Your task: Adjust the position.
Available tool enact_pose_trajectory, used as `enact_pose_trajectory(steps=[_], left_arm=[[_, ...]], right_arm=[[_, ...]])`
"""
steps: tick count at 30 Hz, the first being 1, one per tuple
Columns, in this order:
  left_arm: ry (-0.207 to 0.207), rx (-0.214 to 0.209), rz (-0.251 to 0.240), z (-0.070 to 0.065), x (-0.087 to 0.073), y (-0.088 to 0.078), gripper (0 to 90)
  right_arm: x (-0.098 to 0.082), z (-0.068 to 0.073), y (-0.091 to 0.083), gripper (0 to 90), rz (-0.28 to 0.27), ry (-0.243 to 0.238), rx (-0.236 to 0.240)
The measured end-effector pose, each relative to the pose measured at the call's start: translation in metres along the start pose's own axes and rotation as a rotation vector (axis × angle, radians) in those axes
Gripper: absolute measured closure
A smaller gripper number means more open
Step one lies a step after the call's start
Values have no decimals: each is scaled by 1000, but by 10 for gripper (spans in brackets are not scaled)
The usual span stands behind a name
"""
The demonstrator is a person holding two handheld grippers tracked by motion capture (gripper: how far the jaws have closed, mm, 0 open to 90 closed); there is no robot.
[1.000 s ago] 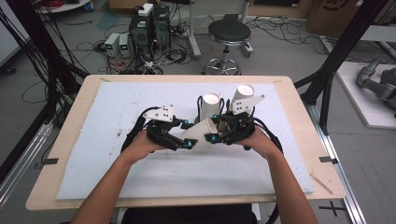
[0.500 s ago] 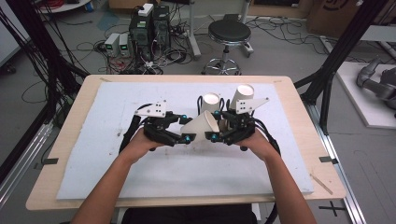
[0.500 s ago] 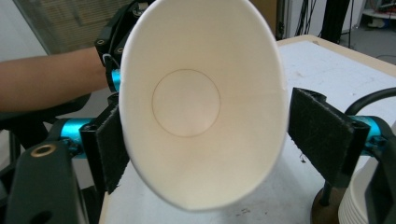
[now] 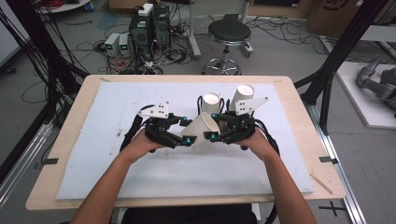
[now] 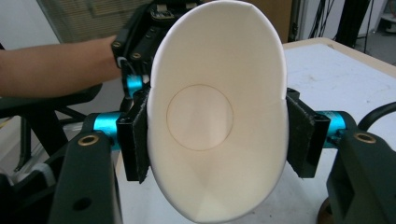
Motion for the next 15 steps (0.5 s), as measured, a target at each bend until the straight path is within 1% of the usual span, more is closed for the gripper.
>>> enact_pose_trajectory(steps=[2,5,7,8,9,10,11,13,14,15], left_arm=[[6,12,22,0,-1,0,284],[20,16,72,-1,-5,4,253],[28,19,87,-1,-7,8,254],[28,19,89,-1,-8,10,275],[33,16,91,-1,-8,11,275],[41,12,93,-1,-9,12,316],[38,6,101,0,-10,13,332],[40,5,100,0,-10,13,336],[44,5,97,0,-10,13,341],[44,8,78,0,-8,12,346]], right_arm=[[-1,-1,1,360,19,-6,-15],[-1,-1,2,348,36,5,-15],[-1,-1,3,346,41,4,-19],[0,0,4,340,59,-2,-25],[0,0,4,340,59,-2,-25],[1,0,5,334,61,-5,-25],[1,1,7,325,65,-11,-34],[2,1,7,321,65,-7,-36],[1,1,7,313,65,-3,-36],[2,0,7,284,48,6,-41]])
Point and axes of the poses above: each handheld gripper's, and its own axes: y roughly forward along the jaws, x roughly out of its top, z roughly to its left, the point moved 5 cm from there along y, roughly forward along the jaws, and after that the axes turned 3 degrees about -z, right-handed, at the moved point
